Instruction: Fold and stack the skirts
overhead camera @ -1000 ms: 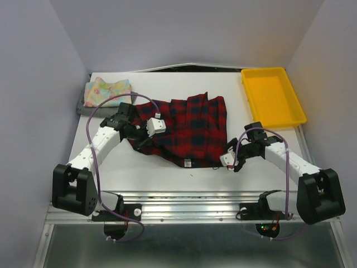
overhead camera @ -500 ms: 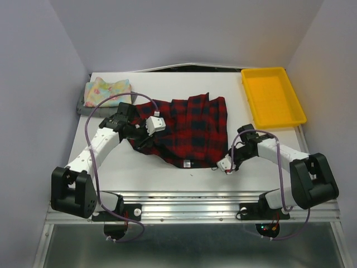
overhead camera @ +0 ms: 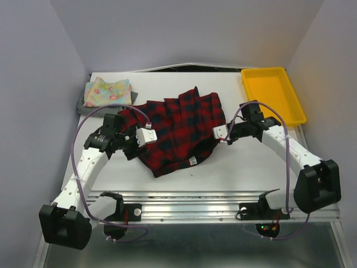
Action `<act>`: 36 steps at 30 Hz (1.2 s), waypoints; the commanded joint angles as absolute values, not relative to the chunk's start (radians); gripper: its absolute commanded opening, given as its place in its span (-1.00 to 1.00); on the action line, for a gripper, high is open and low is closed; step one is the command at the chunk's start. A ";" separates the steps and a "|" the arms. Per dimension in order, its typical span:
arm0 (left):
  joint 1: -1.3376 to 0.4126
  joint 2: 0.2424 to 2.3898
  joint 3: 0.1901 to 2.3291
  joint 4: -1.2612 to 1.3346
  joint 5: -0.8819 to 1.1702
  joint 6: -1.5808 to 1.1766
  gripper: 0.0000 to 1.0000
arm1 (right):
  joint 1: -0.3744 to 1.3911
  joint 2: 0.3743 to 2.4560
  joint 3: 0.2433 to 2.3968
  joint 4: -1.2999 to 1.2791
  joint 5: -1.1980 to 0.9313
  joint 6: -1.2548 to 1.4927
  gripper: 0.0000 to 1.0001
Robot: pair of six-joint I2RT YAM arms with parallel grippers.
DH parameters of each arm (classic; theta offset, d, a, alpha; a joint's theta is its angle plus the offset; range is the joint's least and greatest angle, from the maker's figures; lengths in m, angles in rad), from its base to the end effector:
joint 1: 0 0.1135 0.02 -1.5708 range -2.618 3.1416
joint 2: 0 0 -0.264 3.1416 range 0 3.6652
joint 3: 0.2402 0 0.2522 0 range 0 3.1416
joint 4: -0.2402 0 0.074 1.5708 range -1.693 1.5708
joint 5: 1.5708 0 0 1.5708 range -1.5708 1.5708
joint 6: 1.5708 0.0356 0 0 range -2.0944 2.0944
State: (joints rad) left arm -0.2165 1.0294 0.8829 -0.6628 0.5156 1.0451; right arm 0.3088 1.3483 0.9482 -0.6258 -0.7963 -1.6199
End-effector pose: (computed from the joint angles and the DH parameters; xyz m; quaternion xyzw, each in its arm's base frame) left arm 0.1989 -0.0617 0.2874 0.6060 0.6691 -0.0720 0.4242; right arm 0.2419 0.1039 0.2463 -0.7889 0.4203 0.1448 0.4243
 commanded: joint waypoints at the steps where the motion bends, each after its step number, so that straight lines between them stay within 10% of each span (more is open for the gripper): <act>1: -0.206 0.997 0.827 -0.745 0.534 1.192 0.55 | 0.314 1.330 1.049 -0.571 -0.821 -1.312 -0.99; 36: -0.587 1.129 0.489 -0.431 0.431 1.453 0.34 | 0.314 1.318 1.039 -0.431 -0.643 -0.855 -0.99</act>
State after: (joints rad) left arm -0.5819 1.1103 0.4995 -0.4515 0.4458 1.4471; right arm 0.3092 1.3502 1.0130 -0.4934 -0.6716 -0.9184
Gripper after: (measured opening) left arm 0.718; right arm 0.075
